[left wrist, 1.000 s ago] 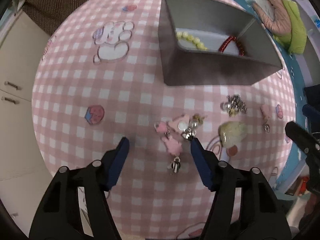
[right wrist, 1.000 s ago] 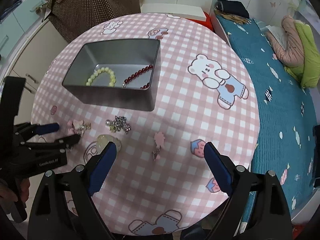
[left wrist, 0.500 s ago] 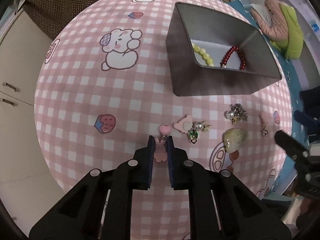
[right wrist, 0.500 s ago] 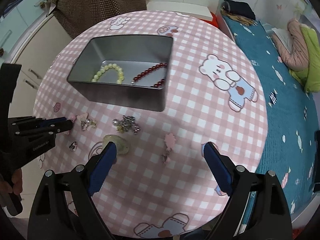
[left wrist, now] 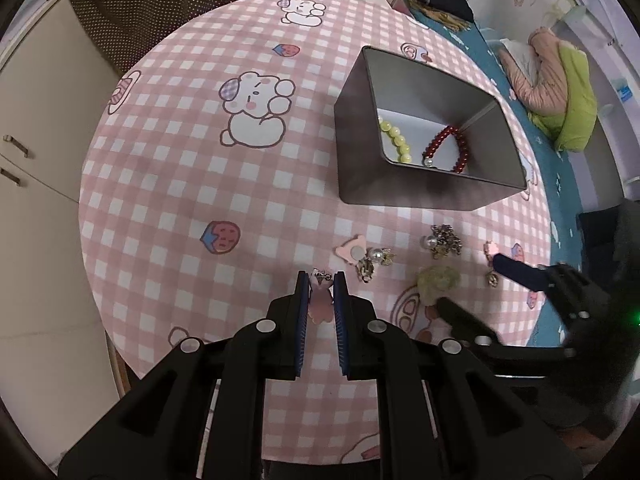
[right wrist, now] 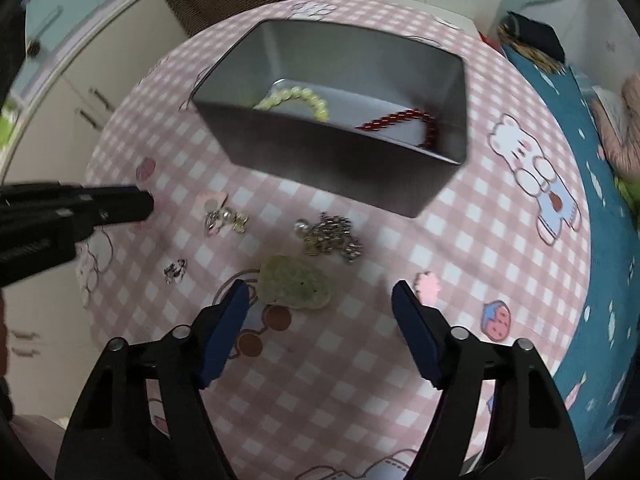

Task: Organize jewelry
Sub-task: 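Grasp the pink charm with the left tool while the right grasps the green jade pendant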

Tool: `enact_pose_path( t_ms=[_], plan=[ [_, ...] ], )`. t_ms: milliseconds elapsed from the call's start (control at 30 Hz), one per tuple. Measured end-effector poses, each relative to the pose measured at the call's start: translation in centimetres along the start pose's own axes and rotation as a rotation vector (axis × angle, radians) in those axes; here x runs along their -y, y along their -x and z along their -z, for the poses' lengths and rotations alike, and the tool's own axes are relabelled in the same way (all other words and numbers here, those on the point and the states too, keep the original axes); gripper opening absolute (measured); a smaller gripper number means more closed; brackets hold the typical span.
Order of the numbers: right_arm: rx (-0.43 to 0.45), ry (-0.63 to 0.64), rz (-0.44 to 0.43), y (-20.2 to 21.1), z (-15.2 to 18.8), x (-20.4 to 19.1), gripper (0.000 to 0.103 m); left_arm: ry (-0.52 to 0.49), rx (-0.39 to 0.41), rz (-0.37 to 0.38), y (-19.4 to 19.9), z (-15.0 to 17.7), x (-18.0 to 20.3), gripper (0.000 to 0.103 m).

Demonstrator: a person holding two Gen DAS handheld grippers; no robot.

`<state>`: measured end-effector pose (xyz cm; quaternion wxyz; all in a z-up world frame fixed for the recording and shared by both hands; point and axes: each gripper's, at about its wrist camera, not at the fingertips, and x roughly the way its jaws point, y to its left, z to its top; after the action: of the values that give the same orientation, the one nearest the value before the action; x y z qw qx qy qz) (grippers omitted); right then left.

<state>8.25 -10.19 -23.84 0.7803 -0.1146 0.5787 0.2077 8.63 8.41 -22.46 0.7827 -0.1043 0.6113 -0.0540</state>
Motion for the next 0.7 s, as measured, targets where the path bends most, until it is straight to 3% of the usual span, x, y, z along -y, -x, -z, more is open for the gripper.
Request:
enact_pose_path(
  t_ms=[400, 567, 700],
  plan=[
    [-0.016, 0.103, 0.010, -1.9, 0.2, -2.1, 0.060, 0.023, 0.004, 0.021, 1.0, 1.9, 0.9, 0.012],
    [0.010, 0.154, -0.008, -1.7, 0.3, -2.6, 0.041, 0.021, -0.008, 0.023, 0.9, 2.2, 1.0, 0.012],
    [0.012, 0.154, -0.007, -1.7, 0.5, -2.5, 0.041, 0.017, -0.004, 0.020, 1.0, 2.4, 1.3, 0.012]
  ],
)
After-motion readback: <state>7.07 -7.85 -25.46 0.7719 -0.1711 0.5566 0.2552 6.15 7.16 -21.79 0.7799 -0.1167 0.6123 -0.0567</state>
